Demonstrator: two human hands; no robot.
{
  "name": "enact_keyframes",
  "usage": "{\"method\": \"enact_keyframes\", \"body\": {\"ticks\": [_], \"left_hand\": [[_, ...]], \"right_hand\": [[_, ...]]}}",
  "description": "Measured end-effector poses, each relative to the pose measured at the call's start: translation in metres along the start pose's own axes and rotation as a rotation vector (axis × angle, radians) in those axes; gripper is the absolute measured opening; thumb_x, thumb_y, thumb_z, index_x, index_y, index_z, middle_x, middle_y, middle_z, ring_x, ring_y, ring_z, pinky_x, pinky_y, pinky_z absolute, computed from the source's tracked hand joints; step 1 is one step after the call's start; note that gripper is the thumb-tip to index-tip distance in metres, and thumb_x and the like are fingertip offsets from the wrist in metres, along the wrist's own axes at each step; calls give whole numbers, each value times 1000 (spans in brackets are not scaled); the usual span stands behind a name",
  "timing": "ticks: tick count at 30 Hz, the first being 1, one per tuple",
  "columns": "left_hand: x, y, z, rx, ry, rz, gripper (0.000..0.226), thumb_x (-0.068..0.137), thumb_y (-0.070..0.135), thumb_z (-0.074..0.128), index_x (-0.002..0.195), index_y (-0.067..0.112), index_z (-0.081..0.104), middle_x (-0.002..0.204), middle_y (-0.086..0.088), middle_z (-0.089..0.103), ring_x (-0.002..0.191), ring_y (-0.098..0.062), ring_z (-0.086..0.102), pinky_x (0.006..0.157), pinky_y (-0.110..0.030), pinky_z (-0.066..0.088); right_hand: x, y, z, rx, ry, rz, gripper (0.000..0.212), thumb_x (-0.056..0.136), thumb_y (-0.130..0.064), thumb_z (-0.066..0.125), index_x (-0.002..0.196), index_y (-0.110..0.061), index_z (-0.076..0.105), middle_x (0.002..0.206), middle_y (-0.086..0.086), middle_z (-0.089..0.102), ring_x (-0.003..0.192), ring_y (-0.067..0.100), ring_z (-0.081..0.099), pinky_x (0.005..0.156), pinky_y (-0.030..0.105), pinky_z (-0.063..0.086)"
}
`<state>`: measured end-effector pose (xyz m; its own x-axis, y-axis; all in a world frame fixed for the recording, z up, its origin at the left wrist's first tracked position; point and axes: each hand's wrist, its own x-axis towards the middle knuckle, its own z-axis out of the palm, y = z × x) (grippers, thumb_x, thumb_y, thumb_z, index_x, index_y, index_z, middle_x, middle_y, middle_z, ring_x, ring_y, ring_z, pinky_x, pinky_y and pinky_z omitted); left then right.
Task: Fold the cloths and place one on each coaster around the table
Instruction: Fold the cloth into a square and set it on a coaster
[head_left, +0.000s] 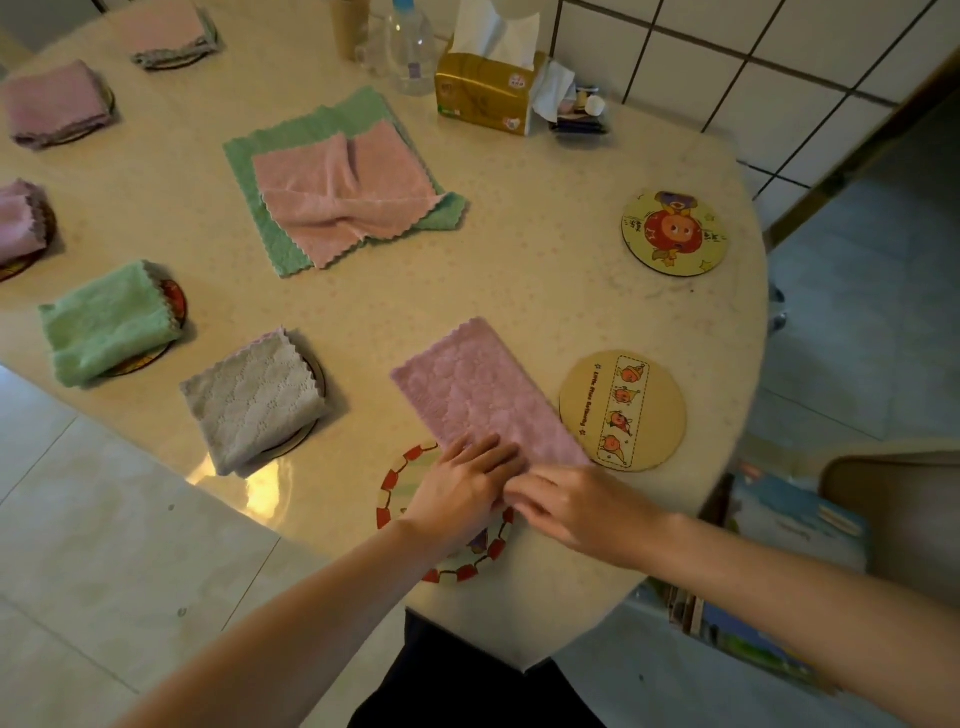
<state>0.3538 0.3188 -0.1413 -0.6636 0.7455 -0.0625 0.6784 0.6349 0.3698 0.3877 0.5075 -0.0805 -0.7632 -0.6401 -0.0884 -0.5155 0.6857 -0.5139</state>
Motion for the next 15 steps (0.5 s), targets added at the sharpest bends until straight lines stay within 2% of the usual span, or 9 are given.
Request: {"method": "enact_keyframes", "body": {"ticks": [1,3,6,8,9,12,15], "left_hand": [[-8,-5,1,-3,-13,45,46,87,39,45,127,22,60,132,0,60,124,-23,55,100,-45,47],[-24,-17,-1,0,-30,115,47,89,39,46,132,23,55,139,0,54,131,-23,47,107,-46,39],[-46,-31,-7,-6,-32,135,49,93,39,49,140,25,47,149,3,41,141,-23,32,114,-44,29],[-58,-38,-9,-32,-56,117,54,92,41,52,143,24,42,151,2,38,142,-23,29,113,-44,32],[-63,-40,-10,-35,-73,113,56,92,41,53,144,23,40,151,1,38,142,-24,30,111,-45,36],[-72,-46,-8,-28,-100,117,56,92,40,53,143,21,41,149,-1,40,140,-24,33,108,-45,40],[-70,-49,-9,-82,-84,114,52,94,42,48,142,21,45,148,1,42,141,-19,31,113,-37,33]], "right_hand": [[-3,-1,-1,43,17,-5,28,97,-24,43,114,-11,62,98,1,69,80,10,63,70,22,55],[-9,10,-1,-24,76,2,34,93,-14,46,124,-8,57,115,6,66,99,14,65,85,23,55],[-13,36,10,-274,-2,47,71,75,11,53,142,-7,37,145,9,44,134,21,42,110,36,35],[-9,42,18,-385,-103,18,86,67,15,52,147,-8,27,153,8,31,140,21,30,113,37,19],[-7,43,22,-430,-143,-8,89,66,14,52,148,-8,25,154,8,28,141,21,27,112,37,15],[-1,47,35,-462,-225,-80,91,69,7,55,150,-10,17,156,9,21,143,22,22,114,39,16],[-2,51,38,-457,-271,-75,89,74,-3,60,150,-13,16,156,8,20,144,23,21,114,43,24]]}}
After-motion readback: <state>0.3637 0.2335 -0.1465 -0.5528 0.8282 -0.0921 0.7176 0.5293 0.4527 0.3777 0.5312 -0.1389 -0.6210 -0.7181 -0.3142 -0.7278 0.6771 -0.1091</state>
